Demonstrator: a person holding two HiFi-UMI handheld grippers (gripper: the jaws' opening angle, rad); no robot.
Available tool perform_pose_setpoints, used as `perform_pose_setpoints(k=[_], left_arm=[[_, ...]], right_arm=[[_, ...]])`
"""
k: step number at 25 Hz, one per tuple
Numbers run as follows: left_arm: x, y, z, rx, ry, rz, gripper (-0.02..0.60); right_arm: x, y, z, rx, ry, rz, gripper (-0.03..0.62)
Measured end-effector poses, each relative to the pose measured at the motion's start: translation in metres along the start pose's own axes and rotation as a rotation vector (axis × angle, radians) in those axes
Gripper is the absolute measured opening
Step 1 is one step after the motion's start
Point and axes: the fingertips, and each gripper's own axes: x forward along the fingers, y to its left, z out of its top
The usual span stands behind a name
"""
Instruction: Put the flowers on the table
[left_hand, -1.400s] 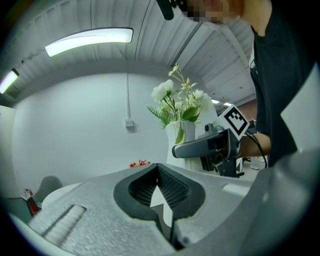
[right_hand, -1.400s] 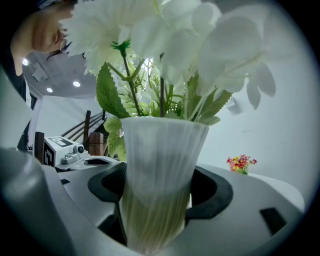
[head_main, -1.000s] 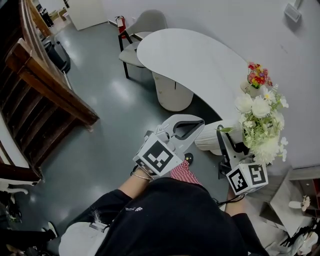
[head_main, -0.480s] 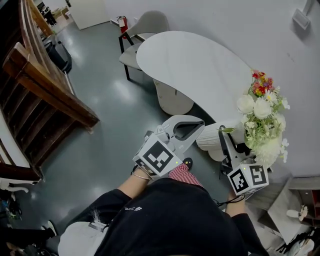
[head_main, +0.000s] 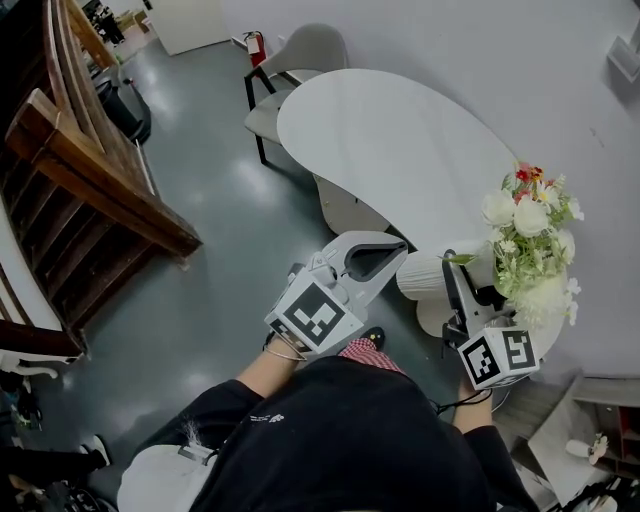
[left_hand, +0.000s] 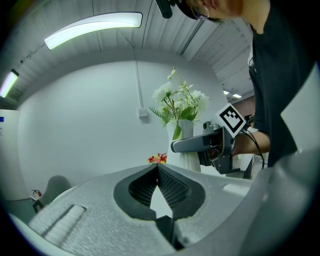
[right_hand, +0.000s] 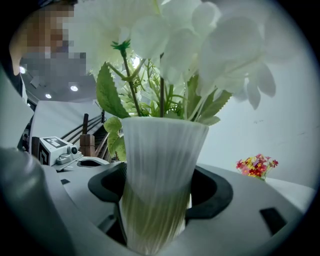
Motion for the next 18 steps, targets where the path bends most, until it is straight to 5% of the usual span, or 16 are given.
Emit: perform_pose_setpoints(k=[18], left_arm=[[0.0, 0.003, 0.0, 0.018, -0.023, -0.002, -0.002]], right_arm=[[0.002, 0.002, 0.002, -0.021, -0.019, -0.003, 0.365]])
